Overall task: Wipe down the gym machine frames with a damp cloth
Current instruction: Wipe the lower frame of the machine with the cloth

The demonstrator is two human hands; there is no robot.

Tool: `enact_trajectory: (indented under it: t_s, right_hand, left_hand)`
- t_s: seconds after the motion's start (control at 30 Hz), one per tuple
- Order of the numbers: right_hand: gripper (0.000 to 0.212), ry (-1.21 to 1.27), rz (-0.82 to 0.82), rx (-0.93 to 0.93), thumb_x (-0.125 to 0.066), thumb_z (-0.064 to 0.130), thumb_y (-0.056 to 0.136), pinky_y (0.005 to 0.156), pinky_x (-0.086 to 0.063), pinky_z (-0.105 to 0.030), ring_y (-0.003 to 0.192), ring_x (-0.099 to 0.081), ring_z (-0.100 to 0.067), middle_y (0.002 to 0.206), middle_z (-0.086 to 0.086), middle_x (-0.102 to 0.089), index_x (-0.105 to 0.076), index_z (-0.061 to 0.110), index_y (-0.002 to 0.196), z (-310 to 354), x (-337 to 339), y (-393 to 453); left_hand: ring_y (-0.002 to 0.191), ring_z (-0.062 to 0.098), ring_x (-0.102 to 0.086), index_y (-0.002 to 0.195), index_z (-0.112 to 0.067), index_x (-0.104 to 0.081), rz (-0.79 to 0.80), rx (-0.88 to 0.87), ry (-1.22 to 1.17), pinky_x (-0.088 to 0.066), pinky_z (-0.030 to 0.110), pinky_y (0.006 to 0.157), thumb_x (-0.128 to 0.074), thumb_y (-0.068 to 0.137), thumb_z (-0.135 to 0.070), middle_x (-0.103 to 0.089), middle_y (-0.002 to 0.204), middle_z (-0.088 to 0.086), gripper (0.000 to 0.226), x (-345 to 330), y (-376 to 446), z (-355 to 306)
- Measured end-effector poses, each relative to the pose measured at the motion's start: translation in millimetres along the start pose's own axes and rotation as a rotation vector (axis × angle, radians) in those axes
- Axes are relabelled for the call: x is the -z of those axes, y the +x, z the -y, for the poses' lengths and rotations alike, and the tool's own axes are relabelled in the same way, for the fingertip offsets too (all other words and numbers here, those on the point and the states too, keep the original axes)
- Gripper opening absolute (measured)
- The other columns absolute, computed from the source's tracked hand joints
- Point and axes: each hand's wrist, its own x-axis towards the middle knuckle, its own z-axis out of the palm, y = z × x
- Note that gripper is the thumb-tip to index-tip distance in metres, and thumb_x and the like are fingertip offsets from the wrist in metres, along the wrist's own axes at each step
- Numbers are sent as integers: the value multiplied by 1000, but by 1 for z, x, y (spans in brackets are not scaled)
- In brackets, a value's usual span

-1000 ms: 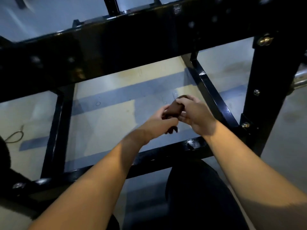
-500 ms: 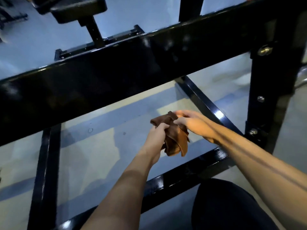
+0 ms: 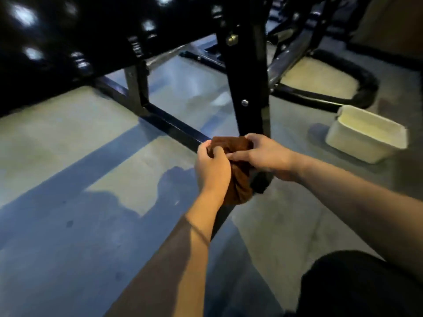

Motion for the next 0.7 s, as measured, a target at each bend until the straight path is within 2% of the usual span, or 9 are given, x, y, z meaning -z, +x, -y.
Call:
enact_trajectory:
  t_s: [0.1,0.2,0.3,0.37,0.43,0.47,0.53,0.63,0.7]
  right_hand:
    - [31,107,119,-191,-75,25,96,78,-61,-30,101,-74,-19,109,-8,-77,-68,15,125,-18,42,-18]
    - [34,173,118,-269,-73,30,96,96,-56,-34,115,-69,-23,121,-8,-75,-68,20,128,-37,70,-25]
    - [36,305,35,-294,-75,33,94,99,-53,-37,111,-67,-21,119,-9,-75,-70,17,125,-58,86,-25]
    - [33,433,-25,-309,-72,32,96,101,-52,-37,104,-66,-20,112,-8,-73,-70,14,124,-72,97,-24]
    - [25,503,-78,-309,-69,30,99,92,-54,-35,94,-66,-18,102,-6,-70,-72,14,118,-87,112,-26]
    - [22,512,-102,-299,-68,30,100,89,-55,-34,90,-66,-18,99,-6,-69,-72,15,115,-97,123,-27]
    - [19,550,-138,-260,-66,27,101,92,-56,-37,90,-66,-19,97,-7,-69,-73,15,114,-119,146,-29]
    - [22,778,-91,-186,-62,17,95,91,-55,-41,92,-66,-24,110,-14,-61,-65,12,115,-154,199,-33]
    - [44,1014,2,-171,-56,14,86,89,-59,-44,106,-69,-35,132,-18,-55,-55,10,129,-181,240,-30]
  left_hand:
    - [104,17,-64,121,-29,-63,250,31,170,-56,41,95,-49,103,-20,-67,112,-4,25,-26,-9,4]
    - [108,19,-65,135,-32,-60,388,-22,306,-57,38,92,-53,103,-28,-68,120,-4,33,-46,-9,14]
    - [95,13,-63,123,-30,-67,356,-144,418,-55,28,76,-57,103,-33,-68,109,-8,23,-69,-7,21]
    - [94,15,-65,111,-26,-72,290,-229,455,-56,34,82,-61,101,-33,-71,102,-6,17,-93,-12,22]
    - [94,16,-67,103,-25,-73,256,-289,476,-57,39,87,-66,96,-34,-71,101,-4,13,-123,-15,27]
    - [94,16,-66,100,-24,-71,265,-293,497,-56,39,88,-68,95,-33,-69,100,-4,10,-142,-15,28]
    - [91,19,-65,95,-22,-62,336,-220,494,-54,35,83,-70,94,-26,-66,93,-4,8,-180,-13,29]
    - [79,18,-61,87,-19,-55,420,-138,387,-49,26,67,-65,95,-19,-62,82,-2,13,-243,-6,21]
    - [73,15,-56,87,-18,-55,437,-64,341,-44,18,57,-59,99,-20,-59,79,-1,13,-281,0,8]
